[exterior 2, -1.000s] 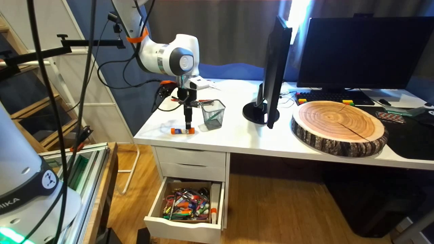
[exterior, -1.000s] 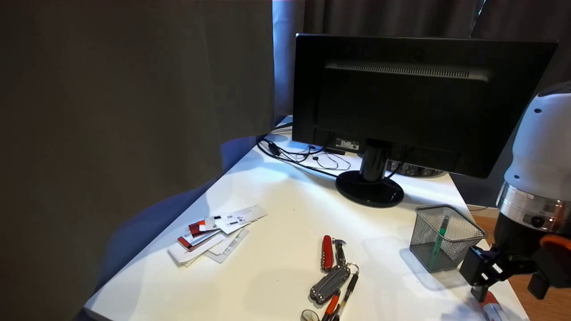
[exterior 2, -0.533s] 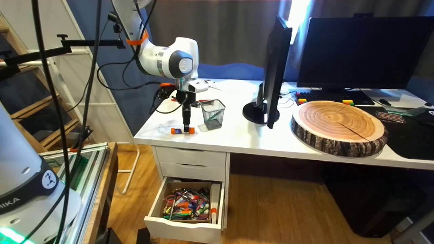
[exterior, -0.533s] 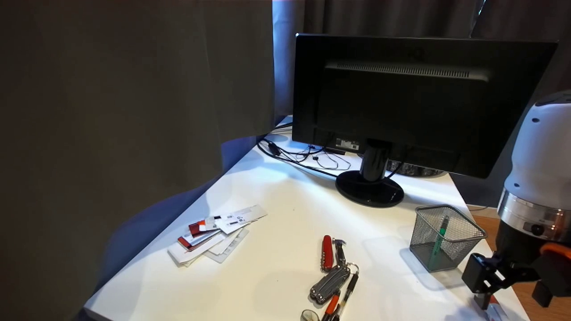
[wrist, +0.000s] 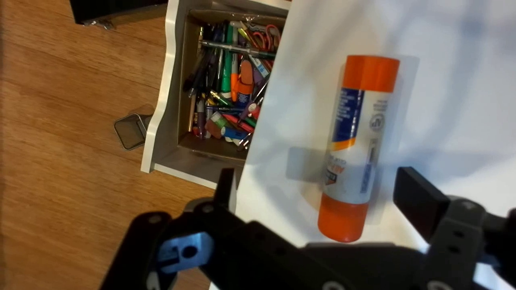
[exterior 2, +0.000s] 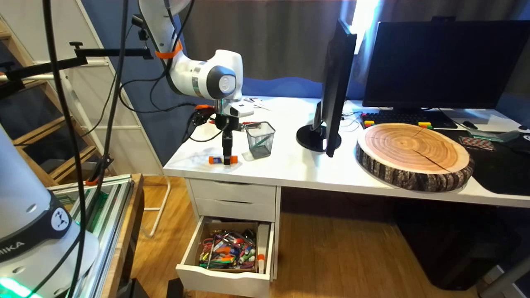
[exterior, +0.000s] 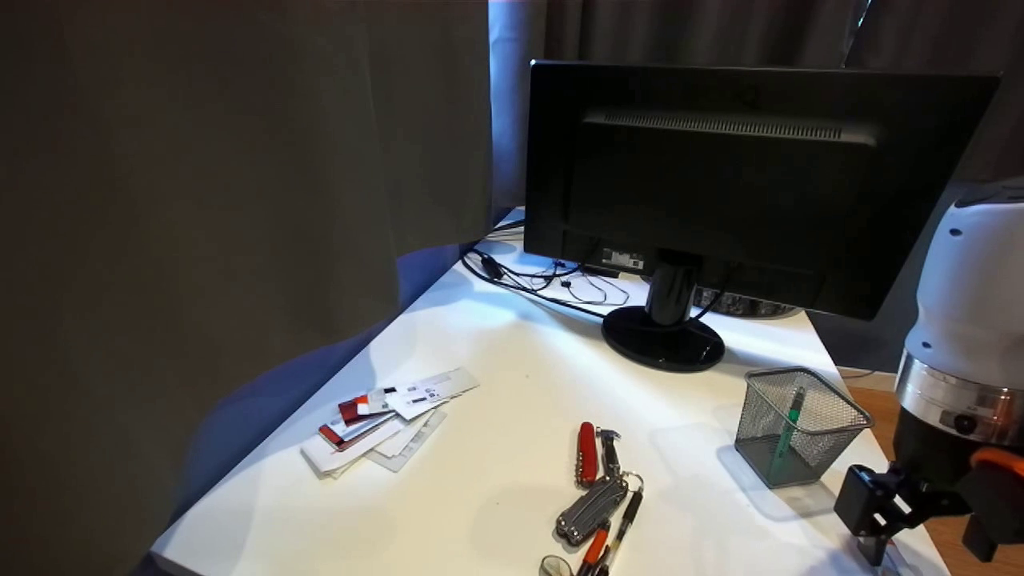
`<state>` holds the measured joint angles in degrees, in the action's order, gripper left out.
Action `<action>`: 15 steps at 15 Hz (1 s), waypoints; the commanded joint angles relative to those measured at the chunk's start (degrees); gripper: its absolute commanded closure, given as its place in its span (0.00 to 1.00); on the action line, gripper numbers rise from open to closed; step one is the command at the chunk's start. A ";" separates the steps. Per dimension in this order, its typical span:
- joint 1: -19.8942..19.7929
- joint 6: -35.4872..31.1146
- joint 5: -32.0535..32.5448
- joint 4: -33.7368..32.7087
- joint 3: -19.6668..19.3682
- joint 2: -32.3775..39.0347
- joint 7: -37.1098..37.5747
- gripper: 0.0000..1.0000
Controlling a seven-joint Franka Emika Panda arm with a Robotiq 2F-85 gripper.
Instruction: Roll the glue stick off the table into the open drawer
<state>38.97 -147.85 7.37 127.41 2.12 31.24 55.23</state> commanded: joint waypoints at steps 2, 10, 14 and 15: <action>-0.78 0.40 0.00 1.20 -0.03 -0.36 1.38 0.00; -2.05 0.40 0.26 4.38 -0.45 -1.16 2.21 0.00; -2.15 1.12 0.71 7.30 -1.57 -2.92 4.11 0.00; -2.12 1.01 0.85 8.02 -1.88 -3.34 4.63 0.00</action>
<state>36.90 -147.62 7.28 132.31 0.88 30.81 57.20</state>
